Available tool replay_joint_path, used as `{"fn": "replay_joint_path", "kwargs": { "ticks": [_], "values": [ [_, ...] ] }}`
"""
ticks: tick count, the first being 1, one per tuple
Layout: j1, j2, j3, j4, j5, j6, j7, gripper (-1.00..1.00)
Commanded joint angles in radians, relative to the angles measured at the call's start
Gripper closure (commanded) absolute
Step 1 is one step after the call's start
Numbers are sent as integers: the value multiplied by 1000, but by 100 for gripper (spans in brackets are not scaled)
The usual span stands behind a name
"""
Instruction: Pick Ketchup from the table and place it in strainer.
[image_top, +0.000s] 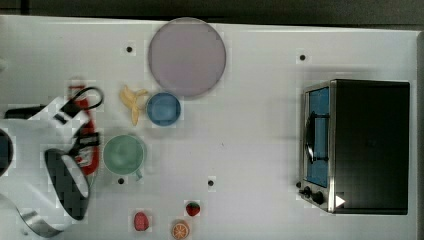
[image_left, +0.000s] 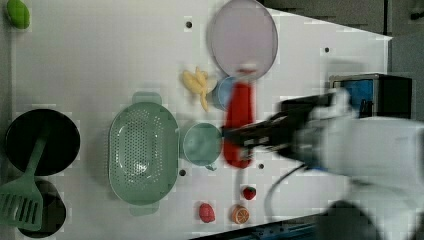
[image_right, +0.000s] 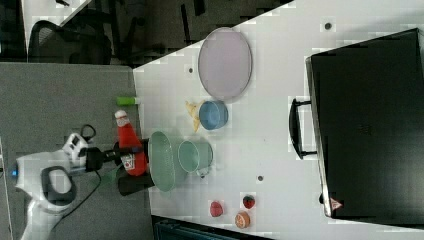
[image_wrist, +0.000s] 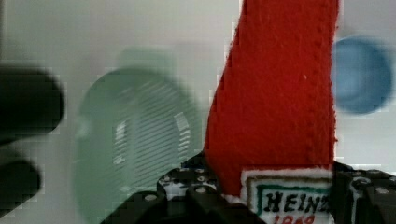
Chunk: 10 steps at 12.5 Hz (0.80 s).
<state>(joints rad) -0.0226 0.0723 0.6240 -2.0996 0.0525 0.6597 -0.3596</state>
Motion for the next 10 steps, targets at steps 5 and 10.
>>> {"fn": "replay_joint_path", "kwargs": {
  "ticks": [5,10],
  "values": [
    [92,247,72,-26,-56,242,236,-25],
    [124,380,68,-30,-139,346,392,-33]
  ]
}}
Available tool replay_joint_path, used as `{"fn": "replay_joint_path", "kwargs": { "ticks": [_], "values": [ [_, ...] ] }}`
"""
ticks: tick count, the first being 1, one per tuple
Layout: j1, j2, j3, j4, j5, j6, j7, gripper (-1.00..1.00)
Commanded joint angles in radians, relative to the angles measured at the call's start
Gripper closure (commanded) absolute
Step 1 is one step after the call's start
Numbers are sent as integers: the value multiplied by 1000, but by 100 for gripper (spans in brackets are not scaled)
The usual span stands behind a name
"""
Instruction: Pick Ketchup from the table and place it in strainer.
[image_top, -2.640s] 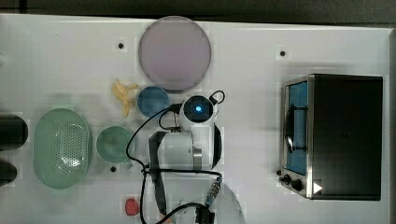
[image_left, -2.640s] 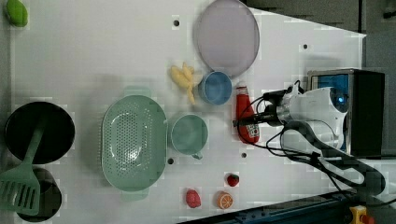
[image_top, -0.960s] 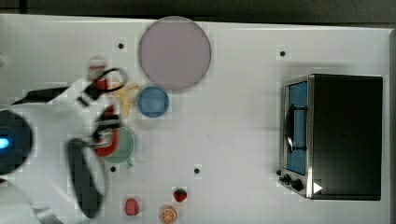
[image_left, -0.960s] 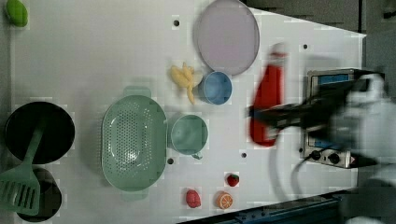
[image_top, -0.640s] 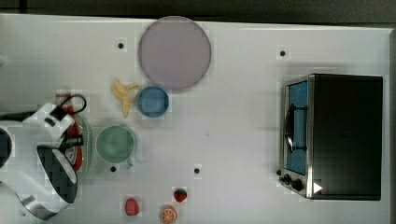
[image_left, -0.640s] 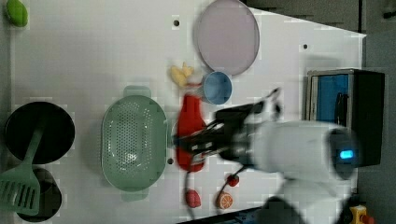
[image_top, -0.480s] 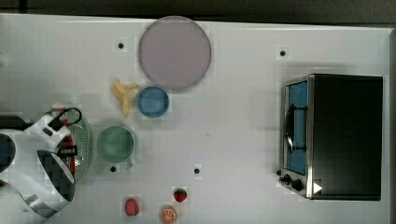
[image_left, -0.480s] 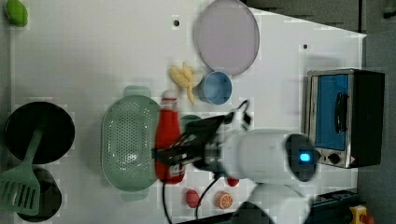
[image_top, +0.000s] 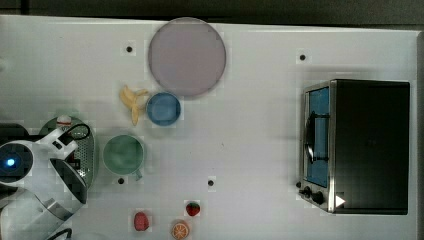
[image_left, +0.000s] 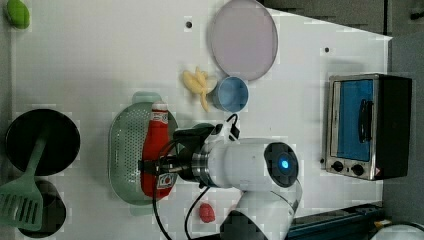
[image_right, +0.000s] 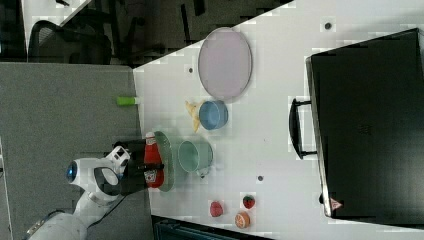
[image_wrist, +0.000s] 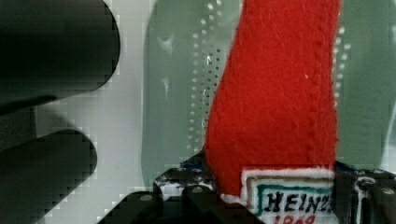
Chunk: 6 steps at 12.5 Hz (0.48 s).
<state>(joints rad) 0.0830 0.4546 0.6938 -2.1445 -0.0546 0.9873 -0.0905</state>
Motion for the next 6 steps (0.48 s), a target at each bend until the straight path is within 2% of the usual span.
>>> {"fn": "replay_joint_path", "kwargs": {
  "ticks": [1,3,6],
  "values": [
    [19,-1,-6,13,-50,17,125,-53],
    [17,-3,-16,8,-82,48,128,-97],
    [2,-58,-16,9,-77,45,185,-100]
  ]
}}
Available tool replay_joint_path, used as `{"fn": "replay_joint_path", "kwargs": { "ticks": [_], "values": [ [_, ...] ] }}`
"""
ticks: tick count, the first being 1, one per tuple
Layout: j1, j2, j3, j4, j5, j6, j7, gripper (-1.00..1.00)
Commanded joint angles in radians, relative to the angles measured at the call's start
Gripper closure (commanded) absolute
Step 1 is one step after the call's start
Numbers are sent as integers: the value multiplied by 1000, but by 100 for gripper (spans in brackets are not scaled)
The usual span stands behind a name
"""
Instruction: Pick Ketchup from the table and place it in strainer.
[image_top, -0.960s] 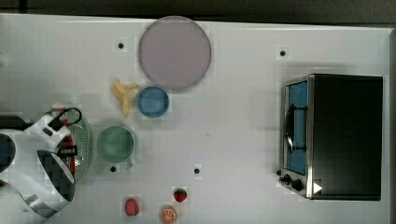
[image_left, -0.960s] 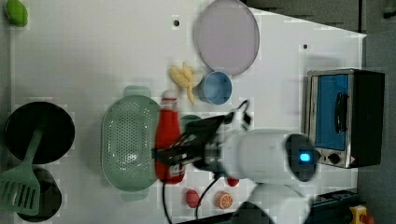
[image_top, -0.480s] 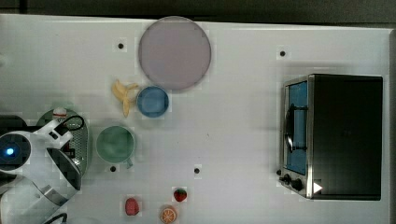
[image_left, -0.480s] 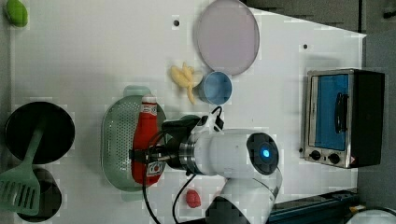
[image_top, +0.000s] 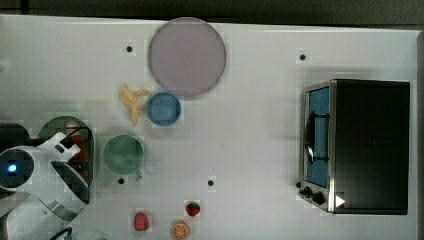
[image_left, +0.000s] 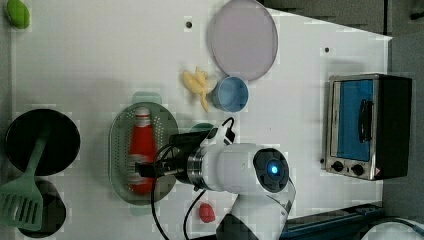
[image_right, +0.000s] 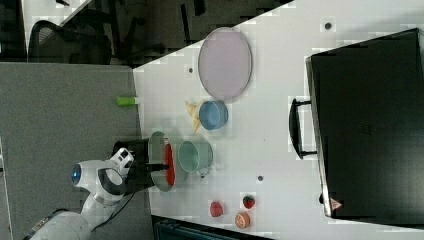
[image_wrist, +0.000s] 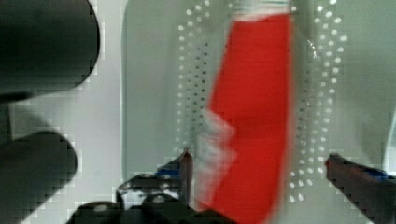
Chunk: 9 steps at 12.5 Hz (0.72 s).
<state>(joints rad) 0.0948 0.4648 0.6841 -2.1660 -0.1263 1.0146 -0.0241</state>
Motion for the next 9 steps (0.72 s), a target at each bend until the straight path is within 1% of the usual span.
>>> {"fn": "replay_joint_path", "kwargs": {
  "ticks": [1,2,4,7,9],
  "values": [
    [-23,-107,-6,33,-5,2,137,-100],
    [-43,-154,-6,40,-3,-37,139,-100],
    [-96,-258,-7,62,10,-180,138,-100],
    [-183,-391,-28,115,84,-451,128,-100],
    [-233,-465,-81,150,136,-577,126,-100]
  ]
}}
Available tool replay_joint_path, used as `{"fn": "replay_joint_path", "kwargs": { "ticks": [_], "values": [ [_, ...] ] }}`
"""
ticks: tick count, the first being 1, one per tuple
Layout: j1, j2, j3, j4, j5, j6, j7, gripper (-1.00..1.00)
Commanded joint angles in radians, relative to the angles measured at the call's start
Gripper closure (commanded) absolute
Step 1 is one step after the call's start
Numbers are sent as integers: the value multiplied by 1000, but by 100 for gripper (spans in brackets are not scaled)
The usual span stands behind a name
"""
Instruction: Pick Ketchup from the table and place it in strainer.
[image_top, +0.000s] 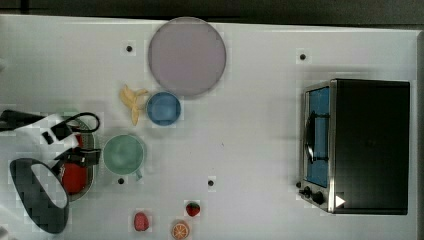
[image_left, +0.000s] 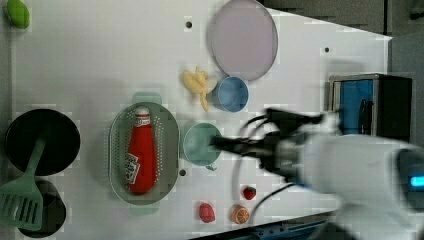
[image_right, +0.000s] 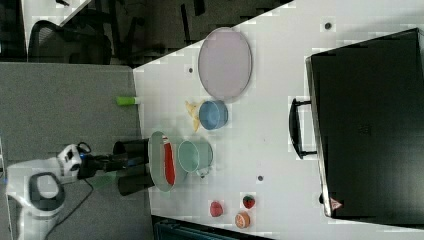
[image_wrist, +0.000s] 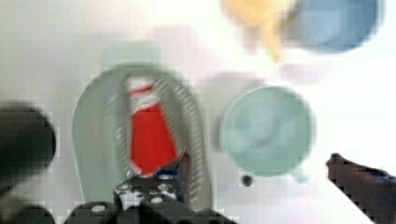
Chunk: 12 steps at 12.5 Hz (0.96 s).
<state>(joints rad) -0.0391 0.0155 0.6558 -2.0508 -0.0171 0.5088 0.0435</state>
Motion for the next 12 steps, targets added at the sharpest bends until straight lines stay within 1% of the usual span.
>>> {"fn": "replay_joint_path", "kwargs": {
  "ticks": [1,4,7,10,12],
  "values": [
    [-120,-48,-93,49,44,-107,58,-100],
    [-157,-128,-247,64,50,-150,35,-100],
    [-161,-177,-399,66,50,-156,35,-100],
    [-162,-195,-499,73,49,-236,35,-100],
    [-162,-194,-525,98,49,-247,35,-100]
  ]
}}
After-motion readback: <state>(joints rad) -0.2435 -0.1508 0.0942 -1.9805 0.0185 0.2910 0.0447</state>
